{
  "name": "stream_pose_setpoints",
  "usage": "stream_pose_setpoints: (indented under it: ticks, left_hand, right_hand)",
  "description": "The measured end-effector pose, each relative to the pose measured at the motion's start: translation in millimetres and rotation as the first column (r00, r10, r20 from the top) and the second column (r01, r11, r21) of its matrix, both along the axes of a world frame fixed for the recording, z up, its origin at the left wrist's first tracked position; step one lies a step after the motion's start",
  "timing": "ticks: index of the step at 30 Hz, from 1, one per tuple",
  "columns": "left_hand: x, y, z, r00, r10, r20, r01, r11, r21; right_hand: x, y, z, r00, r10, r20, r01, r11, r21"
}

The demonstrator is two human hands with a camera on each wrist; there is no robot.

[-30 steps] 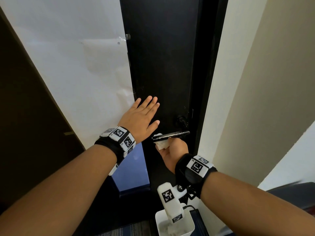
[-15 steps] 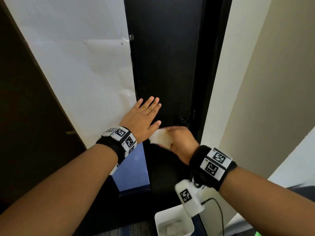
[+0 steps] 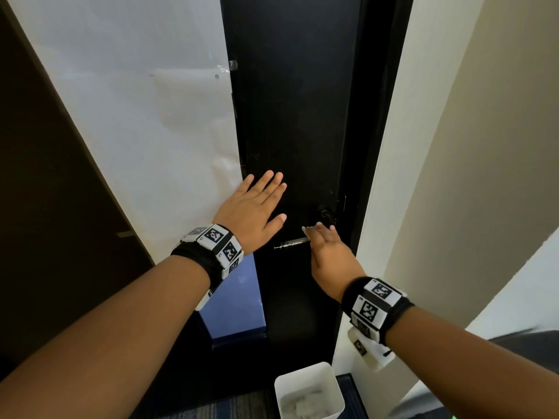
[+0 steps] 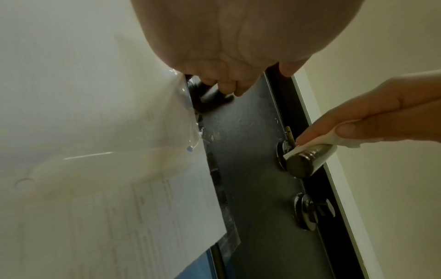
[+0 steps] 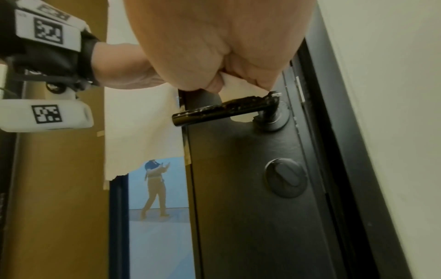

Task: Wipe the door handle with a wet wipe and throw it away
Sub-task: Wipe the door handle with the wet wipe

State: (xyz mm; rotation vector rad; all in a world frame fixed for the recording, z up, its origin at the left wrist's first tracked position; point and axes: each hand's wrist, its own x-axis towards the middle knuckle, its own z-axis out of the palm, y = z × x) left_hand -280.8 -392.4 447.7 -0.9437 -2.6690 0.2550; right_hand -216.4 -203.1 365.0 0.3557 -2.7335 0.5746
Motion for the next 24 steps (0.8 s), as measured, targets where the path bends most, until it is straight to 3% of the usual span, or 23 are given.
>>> stream_pose_setpoints:
  ticks: [4,9,11,13,15,19,22,24]
  left_hand:
    - [1,1,-1,1.0,0.004,-0.002,-0.004,1.0,0.007]
    - [1,2,0,1.0,0.007,0.008,-0.008,1.0,0.014]
    - [2,2,1,1.0,0.006,0.016,-0.006,1.0,0.024]
    - [2,1,1,1.0,0.004,0.024,-0.005,1.0,0.026]
    - [1,1,1,1.0,0.001,0.032,-0.001,1.0,0.022]
    - [1,0,3,0.999,0.008,0.043,-0.009,1.0,0.017]
    - [4,3,6,0.998,0.029,0.064,-0.03,0.999,0.021]
    - [6,6,9,0.996,0.033,0.082,-0.037,0.998,0.043]
  right_hand:
    - [2,-30,2,0.997,0.047,-0.06,-0.049,0.999,-0.024]
    - [6,-70,5,0.985,0.169,-0.028,-0.169,0.986,0.006]
    - [9,-83,2,0.973,0.23,0.009,-0.23,0.973,0.027]
    - [15,-91,-4,0.952,0.286,0.114,-0.278,0.957,-0.077]
    - [23,-90,-6,0.937,0.29,0.197,-0.236,0.937,-0.259]
    - [26,-68,-2,0.928,0.205,0.313,-0.007,0.846,-0.533]
    - [16,-43,13,0.94,0.148,0.308,0.09,0.763,-0.641]
    - [9,-29,30,0.951,0.128,0.28,0.08,0.775,-0.627]
